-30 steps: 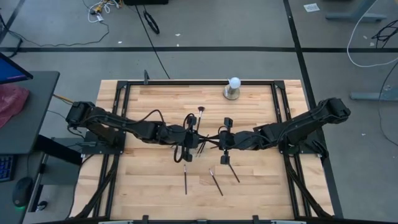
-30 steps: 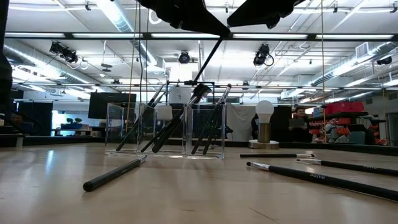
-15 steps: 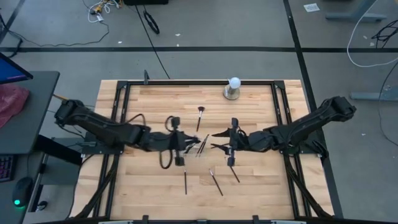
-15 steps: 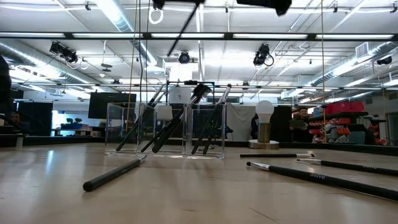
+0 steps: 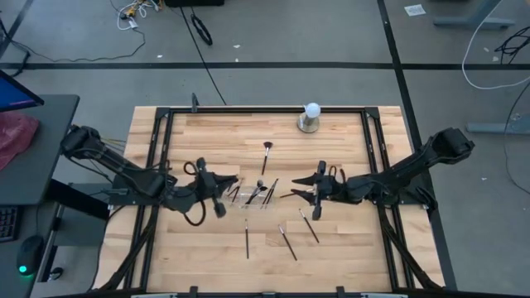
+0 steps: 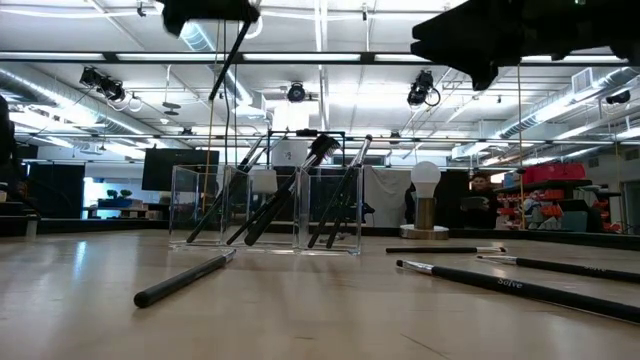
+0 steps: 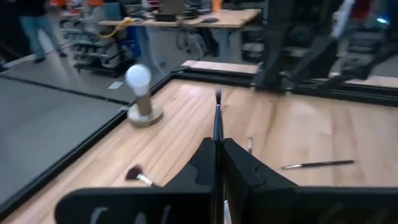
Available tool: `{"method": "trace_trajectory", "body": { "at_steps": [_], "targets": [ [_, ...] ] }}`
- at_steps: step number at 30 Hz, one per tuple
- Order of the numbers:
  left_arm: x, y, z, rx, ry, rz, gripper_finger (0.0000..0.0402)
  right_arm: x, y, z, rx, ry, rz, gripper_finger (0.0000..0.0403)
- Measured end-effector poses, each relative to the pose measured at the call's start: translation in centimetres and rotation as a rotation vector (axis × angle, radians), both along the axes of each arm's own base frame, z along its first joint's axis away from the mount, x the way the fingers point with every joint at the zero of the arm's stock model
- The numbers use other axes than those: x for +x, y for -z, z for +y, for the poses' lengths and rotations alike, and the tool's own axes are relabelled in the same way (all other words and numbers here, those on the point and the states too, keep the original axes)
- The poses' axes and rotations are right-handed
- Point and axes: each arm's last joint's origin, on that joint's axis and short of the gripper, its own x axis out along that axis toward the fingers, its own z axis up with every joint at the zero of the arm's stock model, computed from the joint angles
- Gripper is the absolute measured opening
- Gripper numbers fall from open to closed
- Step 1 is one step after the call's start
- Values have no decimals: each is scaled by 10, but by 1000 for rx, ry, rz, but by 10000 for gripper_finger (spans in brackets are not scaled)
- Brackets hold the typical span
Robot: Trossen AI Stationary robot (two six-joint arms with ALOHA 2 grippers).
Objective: Put items in baskets/containers
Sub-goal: Put the eyeshadow brush into the transparent organizer
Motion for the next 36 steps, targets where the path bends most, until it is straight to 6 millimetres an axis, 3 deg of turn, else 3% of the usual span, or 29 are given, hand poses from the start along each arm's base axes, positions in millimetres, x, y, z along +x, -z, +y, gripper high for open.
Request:
{"method": "trace_trajectory", "body": {
  "at_steps": [12, 20, 36],
  "targets": [
    [-21, 68, 15, -125, -9, -150, 12, -3, -1, -1, 21, 0, -57, 137],
    [-28, 90, 19, -155, -26, -129, 11, -3, -3, -1, 22, 0, -69, 137],
    [-17, 117, 17, -192, -67, -71, 34, -3, -3, -1, 22, -1, -70, 136]
  ]
}}
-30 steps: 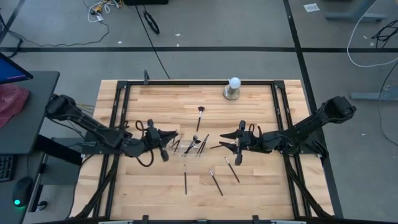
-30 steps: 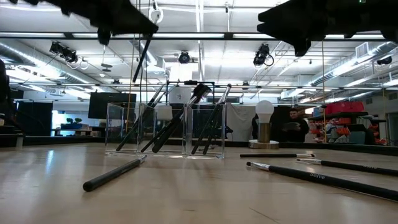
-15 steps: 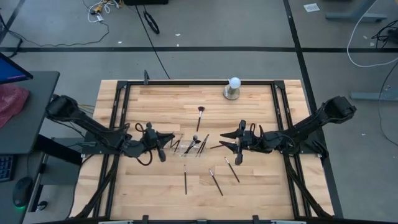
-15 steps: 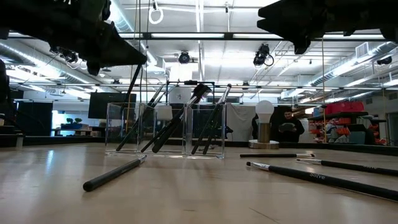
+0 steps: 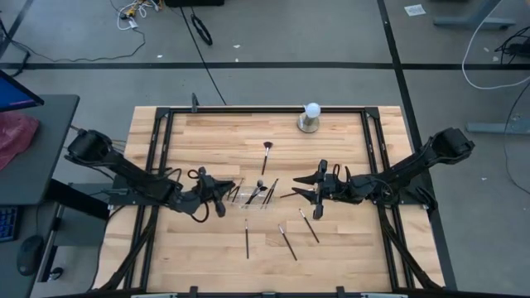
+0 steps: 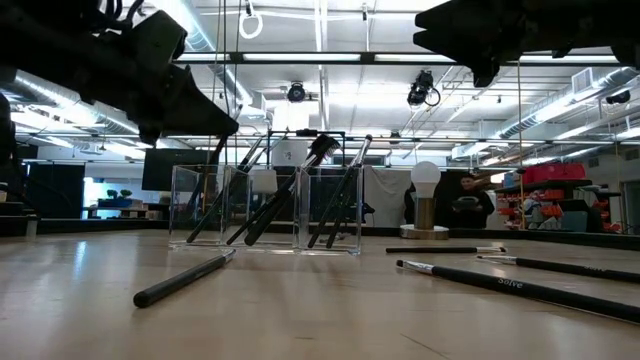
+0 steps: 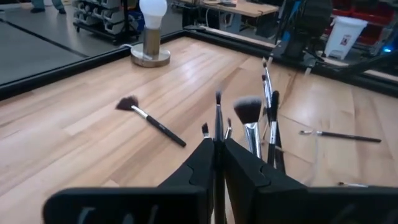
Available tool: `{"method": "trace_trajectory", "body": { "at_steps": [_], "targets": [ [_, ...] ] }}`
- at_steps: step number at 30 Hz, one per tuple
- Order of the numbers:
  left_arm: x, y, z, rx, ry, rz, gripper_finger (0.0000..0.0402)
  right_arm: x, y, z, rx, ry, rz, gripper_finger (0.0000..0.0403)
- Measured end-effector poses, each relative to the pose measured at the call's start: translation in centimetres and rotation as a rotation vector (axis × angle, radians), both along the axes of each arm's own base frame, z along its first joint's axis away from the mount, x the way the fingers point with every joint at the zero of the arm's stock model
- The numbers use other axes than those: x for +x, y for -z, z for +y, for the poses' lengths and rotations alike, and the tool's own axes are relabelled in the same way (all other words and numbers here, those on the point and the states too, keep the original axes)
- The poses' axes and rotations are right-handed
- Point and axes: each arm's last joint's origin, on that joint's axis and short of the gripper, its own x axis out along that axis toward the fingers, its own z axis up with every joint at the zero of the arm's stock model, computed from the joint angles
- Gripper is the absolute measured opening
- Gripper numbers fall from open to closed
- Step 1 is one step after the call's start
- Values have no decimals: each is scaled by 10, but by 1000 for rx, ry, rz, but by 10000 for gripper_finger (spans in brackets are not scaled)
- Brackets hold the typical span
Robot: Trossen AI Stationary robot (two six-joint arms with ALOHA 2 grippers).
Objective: Put items in baskets/containers
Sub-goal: Put the eyeshadow brush into the transparent organizer
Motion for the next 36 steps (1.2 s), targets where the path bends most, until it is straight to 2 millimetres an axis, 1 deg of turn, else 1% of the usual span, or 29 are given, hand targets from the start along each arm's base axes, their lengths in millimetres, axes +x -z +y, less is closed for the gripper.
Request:
{"method": "trace_trajectory", "body": {
  "at_steps": [4, 9, 12, 17, 20, 23, 26, 31, 36],
  "targets": [
    [2, 4, 0, -11, 32, 22, 37, 0, 0, 0, 0, 0, 0, 136],
    [5, 7, 4, -67, 49, 27, 45, 0, 0, 0, -2, 0, 1, 136],
    [7, 8, 8, -74, 54, 37, 61, 0, 0, 0, -3, 0, 2, 136],
    [8, 8, 10, -77, 58, 42, 99, 0, 0, 0, -4, 0, 5, 136],
    [8, 7, 10, -49, 68, 54, 117, 0, 1, 0, -7, 0, 13, 136],
    [11, 0, 9, -17, 82, 43, 128, 0, 3, 0, -14, 0, 29, 136],
    [14, -9, 8, 26, 100, 38, 130, 0, 5, 0, -23, 0, 51, 136],
    [22, -32, 0, 119, 150, 15, 130, 0, 12, 0, -46, -1, 120, 136],
    [27, -49, -13, 223, 212, 30, 130, -1, 25, -1, 87, 13, 220, 136]
  ]
}}
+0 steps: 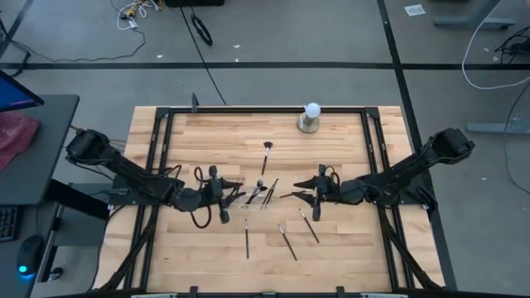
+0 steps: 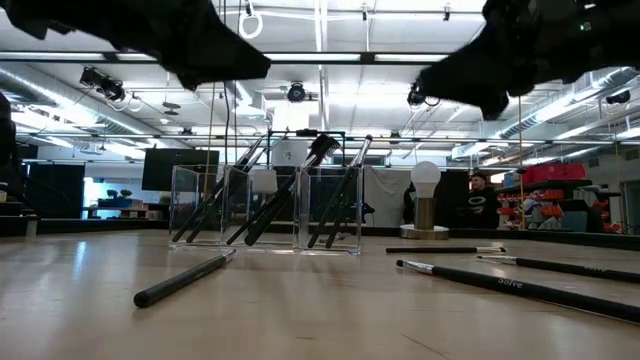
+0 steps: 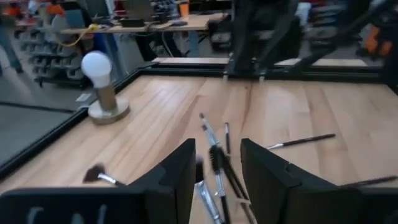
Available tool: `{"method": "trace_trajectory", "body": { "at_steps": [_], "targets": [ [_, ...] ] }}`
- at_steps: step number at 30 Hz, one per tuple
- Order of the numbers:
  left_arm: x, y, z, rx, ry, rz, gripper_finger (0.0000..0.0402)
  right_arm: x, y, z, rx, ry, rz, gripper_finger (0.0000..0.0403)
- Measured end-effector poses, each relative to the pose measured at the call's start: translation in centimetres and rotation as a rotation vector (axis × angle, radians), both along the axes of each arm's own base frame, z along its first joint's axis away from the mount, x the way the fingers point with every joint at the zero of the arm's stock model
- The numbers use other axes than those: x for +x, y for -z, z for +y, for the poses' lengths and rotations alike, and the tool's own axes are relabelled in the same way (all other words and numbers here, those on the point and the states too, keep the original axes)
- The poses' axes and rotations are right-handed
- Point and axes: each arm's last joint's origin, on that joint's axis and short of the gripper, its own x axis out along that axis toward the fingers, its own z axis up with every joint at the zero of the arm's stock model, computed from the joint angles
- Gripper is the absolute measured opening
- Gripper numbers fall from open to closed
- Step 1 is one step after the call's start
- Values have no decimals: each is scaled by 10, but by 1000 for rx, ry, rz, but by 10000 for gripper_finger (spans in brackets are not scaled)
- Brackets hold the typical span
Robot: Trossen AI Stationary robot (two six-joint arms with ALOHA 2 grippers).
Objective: Put items in baskets/containers
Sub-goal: Put the eyeshadow brush into the transparent organizer
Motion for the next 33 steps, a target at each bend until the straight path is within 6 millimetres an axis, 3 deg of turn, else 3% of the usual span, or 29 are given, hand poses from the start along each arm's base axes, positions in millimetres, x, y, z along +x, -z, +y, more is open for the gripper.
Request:
{"method": "trace_trajectory", "body": {
  "at_steps": [9, 16, 22, 28, 33],
  "targets": [
    [-2, -1, -12, 5, 36, 46, 130, -12, 19, 16, 135, -11, 190, 139],
    [-4, 0, -16, -67, 32, 36, 130, -24, 27, 43, 161, -11, 475, 139],
    [-6, 1, -21, -129, 37, 18, 124, -30, 43, 70, 180, -30, 590, 159],
    [0, 12, -30, -136, 47, 9, 102, -23, 67, 89, 151, 22, 648, 205],
    [9, 25, -34, -142, 43, -4, 86, -11, 86, 96, 110, 186, 617, 205]
  ]
}}
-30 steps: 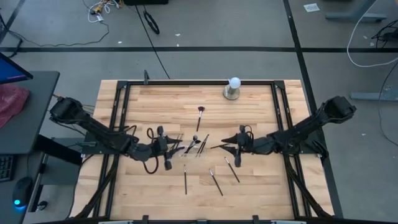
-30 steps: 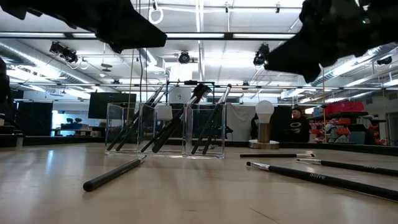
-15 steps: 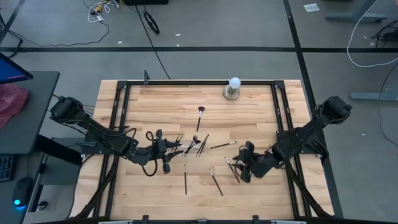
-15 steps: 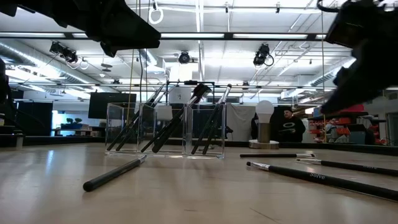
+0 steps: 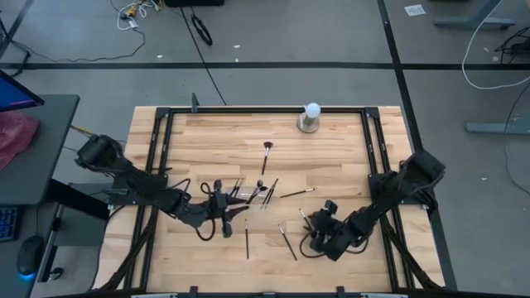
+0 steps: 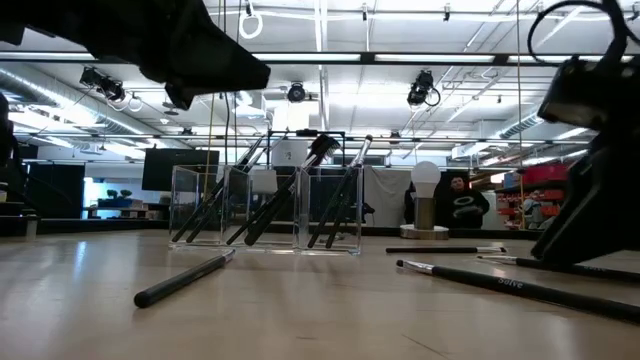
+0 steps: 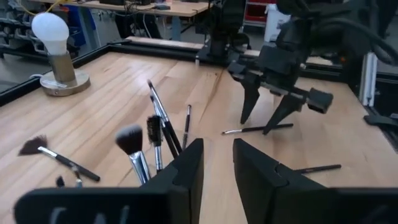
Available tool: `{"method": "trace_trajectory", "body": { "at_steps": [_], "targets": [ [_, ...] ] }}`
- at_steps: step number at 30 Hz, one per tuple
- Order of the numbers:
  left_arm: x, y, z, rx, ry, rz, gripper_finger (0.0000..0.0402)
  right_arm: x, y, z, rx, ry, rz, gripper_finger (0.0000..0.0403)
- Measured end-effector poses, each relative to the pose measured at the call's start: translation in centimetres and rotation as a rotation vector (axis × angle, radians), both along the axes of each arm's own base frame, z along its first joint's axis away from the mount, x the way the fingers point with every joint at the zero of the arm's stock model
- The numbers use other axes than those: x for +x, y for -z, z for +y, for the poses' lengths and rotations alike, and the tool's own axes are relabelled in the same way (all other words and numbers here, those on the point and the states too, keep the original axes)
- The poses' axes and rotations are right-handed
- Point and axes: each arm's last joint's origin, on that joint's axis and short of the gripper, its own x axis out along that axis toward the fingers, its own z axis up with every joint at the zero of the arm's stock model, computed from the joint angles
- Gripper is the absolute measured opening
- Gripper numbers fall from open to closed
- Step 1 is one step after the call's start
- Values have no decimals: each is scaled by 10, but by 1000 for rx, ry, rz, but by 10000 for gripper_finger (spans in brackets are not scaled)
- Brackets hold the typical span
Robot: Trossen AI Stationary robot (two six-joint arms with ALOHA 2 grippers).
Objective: Put items in baskets/containers
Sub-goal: Put the eyeshadow brush into the transparent organizer
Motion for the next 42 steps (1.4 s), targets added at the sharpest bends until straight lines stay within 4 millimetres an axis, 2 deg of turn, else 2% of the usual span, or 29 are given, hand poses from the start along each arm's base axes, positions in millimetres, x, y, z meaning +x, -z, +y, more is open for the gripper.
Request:
{"method": "trace_trajectory", "body": {
  "at_steps": [6, 11, 16, 22, 31, 40, 42],
  "targets": [
    [7, 8, -5, -27, 7, -42, 76, 5, 15, 5, -21, 112, -42, 174],
    [9, 9, -12, -68, 47, -96, 73, -7, 21, 11, -60, 120, -92, 147],
    [12, 11, -22, -77, 70, -109, 73, -18, 29, 7, -43, 155, -142, 131],
    [29, 11, -35, -58, 83, -108, 73, -18, 33, 6, -60, 101, -200, 119],
    [53, 11, -51, -6, 95, -97, 73, -21, 34, 3, -100, 95, -149, 87],
    [51, 12, -57, -6, 114, -94, 73, -32, 44, -10, -70, 116, -158, 14],
    [50, 12, -59, -5, 119, -94, 73, -32, 44, -10, -80, 105, -155, 10]
  ]
}}
